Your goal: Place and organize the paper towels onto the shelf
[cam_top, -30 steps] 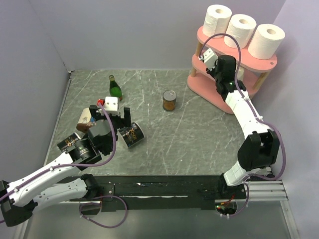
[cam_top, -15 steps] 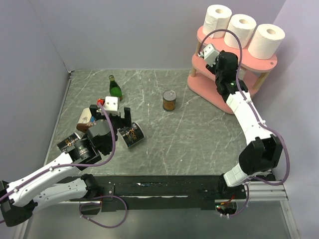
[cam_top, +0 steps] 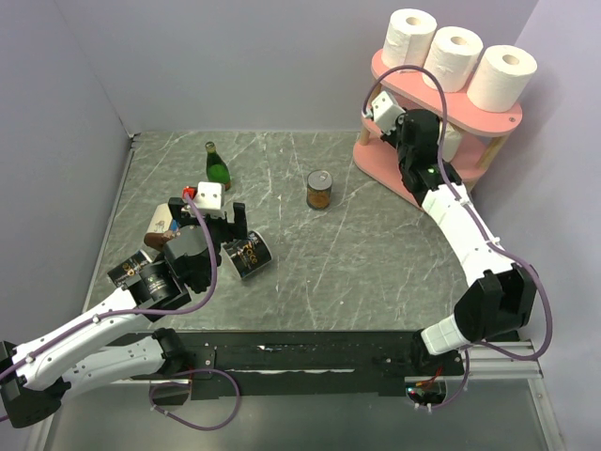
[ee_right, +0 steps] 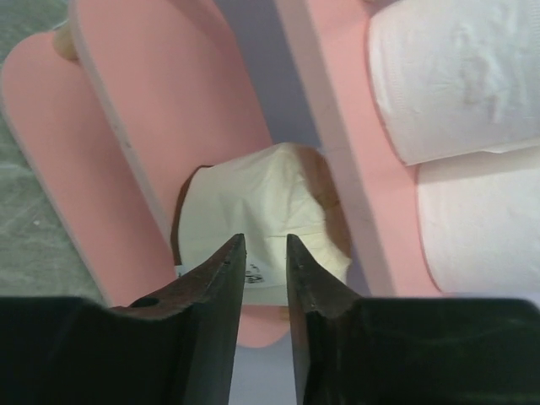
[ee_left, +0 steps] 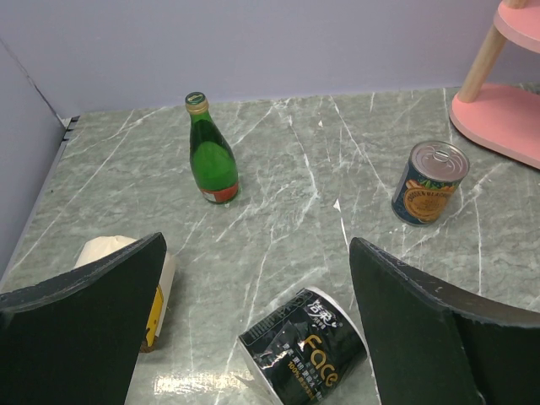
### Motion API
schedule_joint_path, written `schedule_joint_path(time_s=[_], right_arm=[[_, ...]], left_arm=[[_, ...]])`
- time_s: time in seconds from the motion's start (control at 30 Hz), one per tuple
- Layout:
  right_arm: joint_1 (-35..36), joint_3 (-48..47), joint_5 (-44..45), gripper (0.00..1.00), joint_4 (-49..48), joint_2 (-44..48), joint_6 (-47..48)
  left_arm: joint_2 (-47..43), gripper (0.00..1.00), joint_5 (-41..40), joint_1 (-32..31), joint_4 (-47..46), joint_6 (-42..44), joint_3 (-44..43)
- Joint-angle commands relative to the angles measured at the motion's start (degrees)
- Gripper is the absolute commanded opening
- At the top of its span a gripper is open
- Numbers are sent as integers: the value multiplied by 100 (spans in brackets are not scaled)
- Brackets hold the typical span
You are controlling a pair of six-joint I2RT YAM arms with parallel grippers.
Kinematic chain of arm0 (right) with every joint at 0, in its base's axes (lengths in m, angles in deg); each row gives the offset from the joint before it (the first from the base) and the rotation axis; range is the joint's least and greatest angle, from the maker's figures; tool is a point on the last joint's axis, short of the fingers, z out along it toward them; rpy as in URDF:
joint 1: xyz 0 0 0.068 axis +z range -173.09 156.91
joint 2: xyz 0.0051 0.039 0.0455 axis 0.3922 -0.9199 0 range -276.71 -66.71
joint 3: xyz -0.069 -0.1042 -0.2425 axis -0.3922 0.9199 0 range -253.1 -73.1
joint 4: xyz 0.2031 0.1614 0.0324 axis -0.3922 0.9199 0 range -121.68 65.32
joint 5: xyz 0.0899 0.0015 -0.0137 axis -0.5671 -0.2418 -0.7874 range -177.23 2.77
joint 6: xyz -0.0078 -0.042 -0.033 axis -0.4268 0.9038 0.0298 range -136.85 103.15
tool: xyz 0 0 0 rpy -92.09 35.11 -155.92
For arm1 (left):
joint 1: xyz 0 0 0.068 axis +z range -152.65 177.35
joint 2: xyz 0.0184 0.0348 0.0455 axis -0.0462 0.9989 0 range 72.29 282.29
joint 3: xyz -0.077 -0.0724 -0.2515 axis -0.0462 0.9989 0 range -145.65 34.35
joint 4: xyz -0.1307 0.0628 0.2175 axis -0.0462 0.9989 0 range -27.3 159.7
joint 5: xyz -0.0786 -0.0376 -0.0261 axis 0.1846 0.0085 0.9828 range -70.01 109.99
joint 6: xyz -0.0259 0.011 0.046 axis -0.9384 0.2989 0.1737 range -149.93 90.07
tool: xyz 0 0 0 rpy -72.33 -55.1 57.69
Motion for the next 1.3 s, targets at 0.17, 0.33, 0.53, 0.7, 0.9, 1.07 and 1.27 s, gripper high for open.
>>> schedule_joint_path(time_s=[0.17,0.33,0.53,0.7,0.9,1.07,1.27], right_arm=[[-59,149,38,28,-391,-302,52],[-270,79,152,28,-365,-618,114],[-437,-26,346,27,-435,-865,325],[-674,-150,442,26,-567,-1120,509],[-807,-527,609,26,-523,-1471,545],[-850,-747,803,26,-567,-1638,598],[-859,-721,794,26,-506,-1542,440]], left_arm=[[-45,96,-94,-30,-27,-47,-224],[-44,96,-59,-30,-18,-39,-224],[-62,96,-6,-30,-27,-38,-233],[-62,96,3,-30,17,-65,-259],[-71,96,11,-30,-18,-38,-251],[-36,96,11,-30,-9,-30,-251],[-62,96,-15,-30,-71,-12,-224]])
